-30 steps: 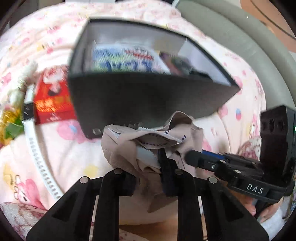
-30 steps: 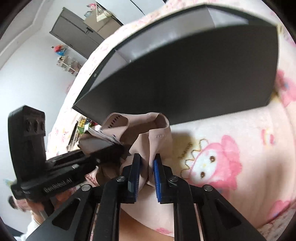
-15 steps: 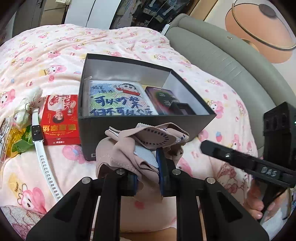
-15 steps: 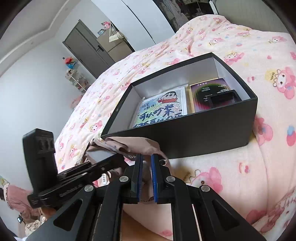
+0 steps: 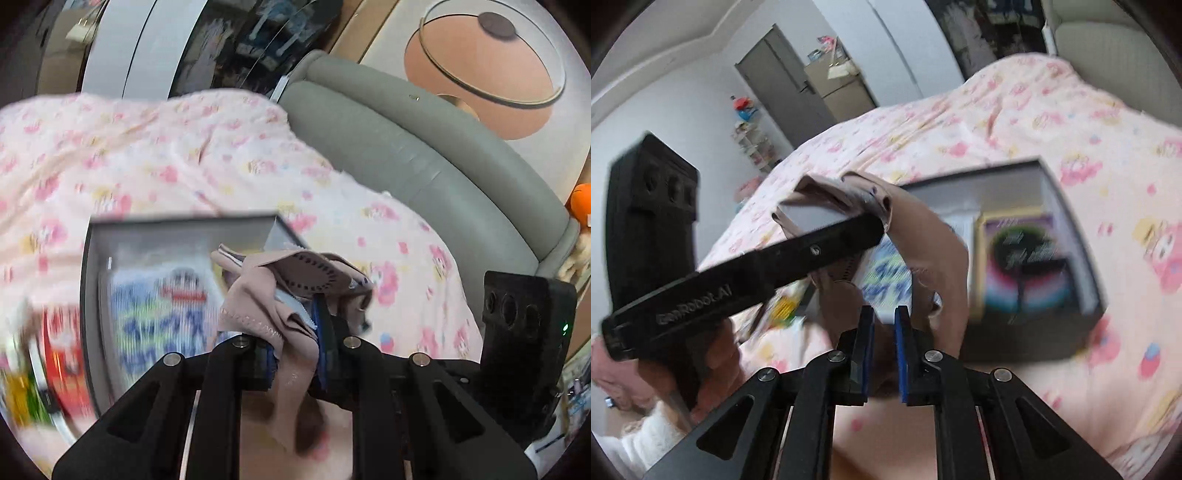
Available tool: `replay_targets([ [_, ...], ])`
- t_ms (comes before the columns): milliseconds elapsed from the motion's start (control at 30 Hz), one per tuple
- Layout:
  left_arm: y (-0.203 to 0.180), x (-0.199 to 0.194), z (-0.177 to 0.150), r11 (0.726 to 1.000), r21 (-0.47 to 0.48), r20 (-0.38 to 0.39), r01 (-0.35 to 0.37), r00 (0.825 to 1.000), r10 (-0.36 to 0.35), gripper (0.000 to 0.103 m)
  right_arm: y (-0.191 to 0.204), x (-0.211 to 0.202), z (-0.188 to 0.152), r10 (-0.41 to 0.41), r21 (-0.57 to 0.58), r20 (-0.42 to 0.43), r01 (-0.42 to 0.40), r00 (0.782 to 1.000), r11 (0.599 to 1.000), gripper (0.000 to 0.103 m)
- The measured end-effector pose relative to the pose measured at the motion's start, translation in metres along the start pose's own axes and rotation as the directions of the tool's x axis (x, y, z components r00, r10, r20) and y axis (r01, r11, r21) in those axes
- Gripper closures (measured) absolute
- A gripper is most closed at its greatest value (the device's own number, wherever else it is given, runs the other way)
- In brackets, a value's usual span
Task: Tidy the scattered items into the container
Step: 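Lower the cloth onto the bead-art kit and open the right gripper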
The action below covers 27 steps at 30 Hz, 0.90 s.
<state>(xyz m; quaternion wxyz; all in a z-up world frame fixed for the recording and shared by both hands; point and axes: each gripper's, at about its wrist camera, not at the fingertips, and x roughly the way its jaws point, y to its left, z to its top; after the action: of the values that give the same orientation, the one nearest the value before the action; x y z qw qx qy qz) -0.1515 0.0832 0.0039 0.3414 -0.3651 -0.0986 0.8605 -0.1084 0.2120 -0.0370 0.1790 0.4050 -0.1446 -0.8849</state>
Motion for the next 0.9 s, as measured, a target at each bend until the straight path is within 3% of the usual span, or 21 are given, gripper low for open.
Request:
replay_targets([
  [67, -0.007, 0.002, 0.018, 0.999, 0.022, 0.043, -0.024, 0.999, 0.023, 0.088, -0.01, 0.002, 0.022, -0.071, 0.017, 0.029, 0.07, 0.997, 0.997, 0.094],
  [133, -0.004, 0.002, 0.027, 0.997, 0.008, 0.081, -0.08, 0.994, 0.079, 0.087, -0.018, -0.003, 0.04, -0.089, 0.038, 0.074, 0.086, 0.993, 0.996, 0.094],
  [200, 0.012, 0.011, 0.025, 0.991, -0.039, 0.05, -0.124, 0.991, 0.126, 0.086, -0.024, 0.0, 0.049, -0.101, 0.04, 0.07, 0.098, 0.992, 0.994, 0.094],
  [267, 0.04, 0.03, 0.015, 0.985, -0.093, -0.035, -0.147, 0.989, 0.144, 0.085, -0.029, 0.012, 0.047, -0.127, 0.039, 0.011, 0.127, 0.992, 0.991, 0.094],
  [300, 0.055, 0.041, 0.007, 0.984, -0.111, -0.091, -0.141, 0.987, 0.131, 0.078, -0.033, 0.023, 0.044, -0.145, 0.036, -0.036, 0.146, 0.989, 0.989, 0.094],
  [400, 0.081, 0.045, -0.01, 0.978, -0.191, -0.133, -0.079, 0.99, 0.054, 0.049, -0.039, 0.041, 0.032, -0.196, 0.036, -0.112, 0.201, 0.974, 0.979, 0.094],
  [467, 0.092, 0.046, -0.017, 0.969, -0.208, -0.175, -0.132, 0.98, 0.096, 0.045, -0.039, 0.043, 0.024, -0.186, 0.047, -0.13, 0.193, 0.974, 0.98, 0.094],
  [567, 0.1, 0.049, -0.018, 0.954, -0.196, -0.239, -0.227, 0.955, 0.178, 0.046, -0.037, 0.05, 0.018, -0.177, 0.05, -0.173, 0.188, 0.969, 0.981, 0.094],
  [633, 0.106, 0.049, -0.023, 0.949, -0.225, -0.257, -0.221, 0.953, 0.161, 0.047, -0.031, 0.057, 0.019, -0.189, 0.033, -0.202, 0.2, 0.961, 0.979, 0.094],
  [733, 0.095, 0.054, -0.026, 0.959, -0.144, -0.321, -0.243, 0.928, 0.187, 0.057, -0.023, 0.07, 0.027, -0.175, -0.004, -0.258, 0.181, 0.95, 0.984, 0.093],
  [767, 0.089, 0.056, -0.028, 0.96, -0.107, -0.343, -0.258, 0.916, 0.208, 0.058, -0.024, 0.078, 0.03, -0.182, -0.016, -0.289, 0.186, 0.94, 0.982, 0.093],
  [800, 0.082, 0.058, -0.03, 0.962, -0.071, -0.375, -0.263, 0.901, 0.218, 0.069, -0.025, 0.087, 0.031, -0.198, -0.028, -0.318, 0.199, 0.927, 0.98, 0.093],
  [833, 0.077, 0.058, -0.031, 0.968, -0.051, -0.394, -0.247, 0.895, 0.207, 0.073, -0.027, 0.093, 0.032, -0.219, -0.041, -0.344, 0.218, 0.913, 0.975, 0.093],
  [900, 0.067, 0.067, -0.034, 0.98, -0.027, -0.433, -0.198, 0.886, 0.167, 0.074, -0.033, 0.101, 0.035, -0.268, -0.071, -0.377, 0.261, 0.887, 0.963, 0.093],
])
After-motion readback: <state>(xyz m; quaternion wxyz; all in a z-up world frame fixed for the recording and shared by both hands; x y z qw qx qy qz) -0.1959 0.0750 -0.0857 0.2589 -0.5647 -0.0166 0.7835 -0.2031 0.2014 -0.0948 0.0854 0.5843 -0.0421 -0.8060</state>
